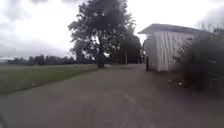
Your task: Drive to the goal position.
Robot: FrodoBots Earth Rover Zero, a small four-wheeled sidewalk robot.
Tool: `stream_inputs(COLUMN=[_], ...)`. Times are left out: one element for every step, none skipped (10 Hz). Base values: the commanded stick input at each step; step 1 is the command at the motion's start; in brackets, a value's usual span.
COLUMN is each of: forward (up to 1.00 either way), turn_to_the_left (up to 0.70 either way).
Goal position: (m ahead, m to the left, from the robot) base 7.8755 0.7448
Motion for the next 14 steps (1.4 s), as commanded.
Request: stream_inputs(forward=[1.0, 1.0, 1.0, 1.0, 1.0, 1.0, 1.0, 1.0, 1.0, 1.0, 1.0, 1.0, 1.0, 1.0], turn_to_the_left=[0.0, 0.0, 0.0, 0.0, 0.0, 0.0, -0.04, -0.11, -0.19, -0.27, -0.27, -0.27, -0.27, -0.27])
